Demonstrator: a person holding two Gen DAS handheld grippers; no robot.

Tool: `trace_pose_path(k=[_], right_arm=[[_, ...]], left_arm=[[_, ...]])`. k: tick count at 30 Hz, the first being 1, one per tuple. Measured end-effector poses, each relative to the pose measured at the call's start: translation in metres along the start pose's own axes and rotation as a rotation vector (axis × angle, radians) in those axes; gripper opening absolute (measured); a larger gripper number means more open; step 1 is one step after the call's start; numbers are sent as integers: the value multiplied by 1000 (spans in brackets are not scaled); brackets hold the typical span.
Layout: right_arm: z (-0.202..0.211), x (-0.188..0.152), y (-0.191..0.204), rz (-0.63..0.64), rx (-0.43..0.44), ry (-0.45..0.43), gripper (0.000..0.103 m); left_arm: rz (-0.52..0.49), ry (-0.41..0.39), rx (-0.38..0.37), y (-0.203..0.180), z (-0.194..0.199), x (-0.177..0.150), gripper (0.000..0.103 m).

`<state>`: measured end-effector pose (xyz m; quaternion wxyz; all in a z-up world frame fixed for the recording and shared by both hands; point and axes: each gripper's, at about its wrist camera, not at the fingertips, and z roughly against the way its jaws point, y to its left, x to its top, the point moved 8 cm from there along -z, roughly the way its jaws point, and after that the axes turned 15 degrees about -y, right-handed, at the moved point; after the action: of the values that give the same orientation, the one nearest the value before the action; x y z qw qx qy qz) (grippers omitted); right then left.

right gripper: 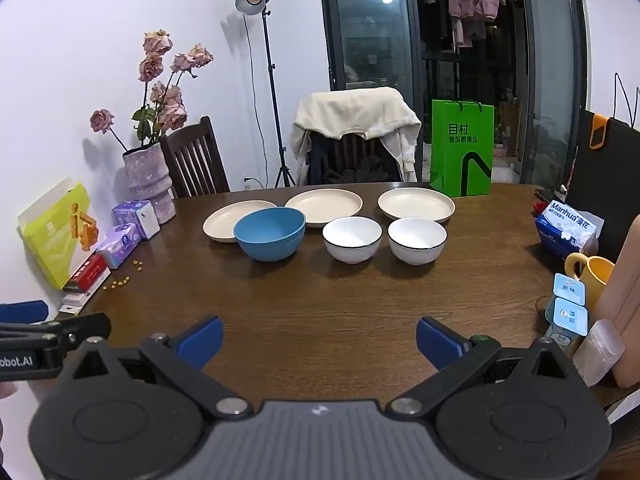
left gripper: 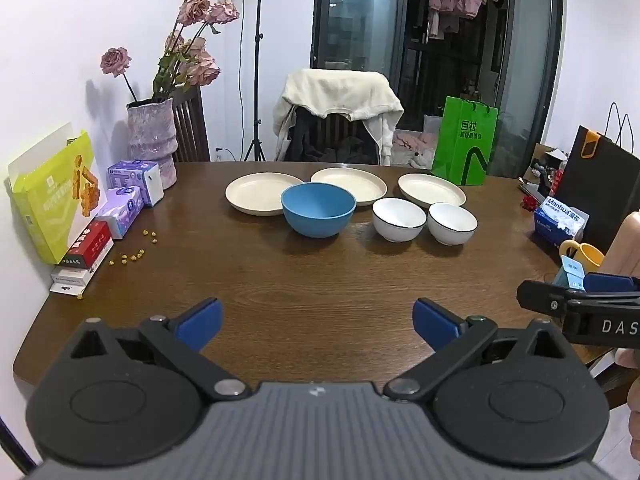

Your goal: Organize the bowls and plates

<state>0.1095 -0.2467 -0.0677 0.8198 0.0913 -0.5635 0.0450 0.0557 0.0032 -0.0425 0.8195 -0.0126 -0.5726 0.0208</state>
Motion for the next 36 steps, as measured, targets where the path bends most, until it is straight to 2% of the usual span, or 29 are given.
trace_pose_path(k=[36], right_arm=[[3, 9, -5, -1, -3, 5, 103]], left_arm=[[16, -7, -6, -9, -2, 6, 103]])
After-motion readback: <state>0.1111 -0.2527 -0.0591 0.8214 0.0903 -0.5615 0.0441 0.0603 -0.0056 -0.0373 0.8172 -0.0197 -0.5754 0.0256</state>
